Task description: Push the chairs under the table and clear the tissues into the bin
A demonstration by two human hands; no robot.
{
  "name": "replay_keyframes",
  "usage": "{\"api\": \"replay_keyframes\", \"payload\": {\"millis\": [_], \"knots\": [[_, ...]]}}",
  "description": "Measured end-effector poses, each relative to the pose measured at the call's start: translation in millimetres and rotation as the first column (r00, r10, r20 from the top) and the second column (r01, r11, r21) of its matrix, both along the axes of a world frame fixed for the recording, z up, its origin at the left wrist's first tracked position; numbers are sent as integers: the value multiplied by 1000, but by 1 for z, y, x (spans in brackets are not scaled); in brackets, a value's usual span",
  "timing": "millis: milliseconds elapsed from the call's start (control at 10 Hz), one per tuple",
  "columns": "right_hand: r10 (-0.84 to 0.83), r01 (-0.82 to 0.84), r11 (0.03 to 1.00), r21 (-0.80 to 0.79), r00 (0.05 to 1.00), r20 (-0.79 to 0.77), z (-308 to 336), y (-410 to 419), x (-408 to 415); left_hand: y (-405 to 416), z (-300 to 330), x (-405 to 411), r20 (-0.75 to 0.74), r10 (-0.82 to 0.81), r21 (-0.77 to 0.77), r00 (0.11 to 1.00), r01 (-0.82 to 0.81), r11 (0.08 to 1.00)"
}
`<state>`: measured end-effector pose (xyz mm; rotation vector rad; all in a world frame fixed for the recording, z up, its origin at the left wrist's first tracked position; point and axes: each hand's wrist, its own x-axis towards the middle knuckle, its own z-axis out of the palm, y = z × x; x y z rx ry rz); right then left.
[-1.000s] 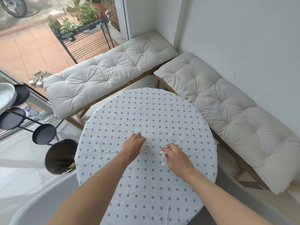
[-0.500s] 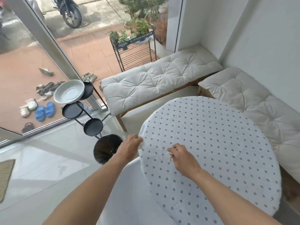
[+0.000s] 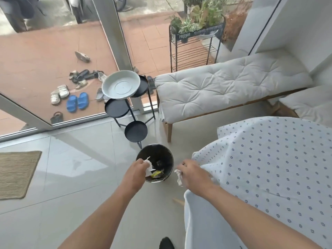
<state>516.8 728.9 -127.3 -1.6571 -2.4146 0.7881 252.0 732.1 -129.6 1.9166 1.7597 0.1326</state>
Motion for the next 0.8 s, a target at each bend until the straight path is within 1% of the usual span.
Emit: {"api": "replay_keyframes", "payload": {"millis": [100, 200, 300, 400, 500, 600, 700, 800], "knots": [[39, -39, 999, -21, 999, 1, -43, 30, -31, 17, -48, -17, 88, 153, -60, 984, -148, 987], [64, -64, 996, -54, 998, -4, -100, 63, -57, 35, -106, -27, 145, 247, -122, 958, -231, 965], [44, -45, 996, -78, 999, -9, -162, 92, -84, 52, -168, -32, 169, 348, -177, 922, -319, 931], [-47, 46, 990, -137, 999, -8, -219, 116, -109, 71, -224, -34, 216, 399, -214, 891, -356, 910], [-88, 100, 952, -290, 995, 54, -257, 129, -121, 87, -261, -35, 208, 353, -249, 912, -300, 921], [-50, 93, 914, -394, 992, 119, -271, 127, -114, 91, -283, -36, 207, 287, -288, 935, -222, 931], [-34, 98, 919, -381, 985, 170, -255, 116, -100, 89, -277, -34, 212, 230, -284, 950, -165, 945], [-24, 102, 933, -344, 974, 223, -226, 108, -84, 87, -260, -34, 169, 153, -282, 974, -101, 954]]}}
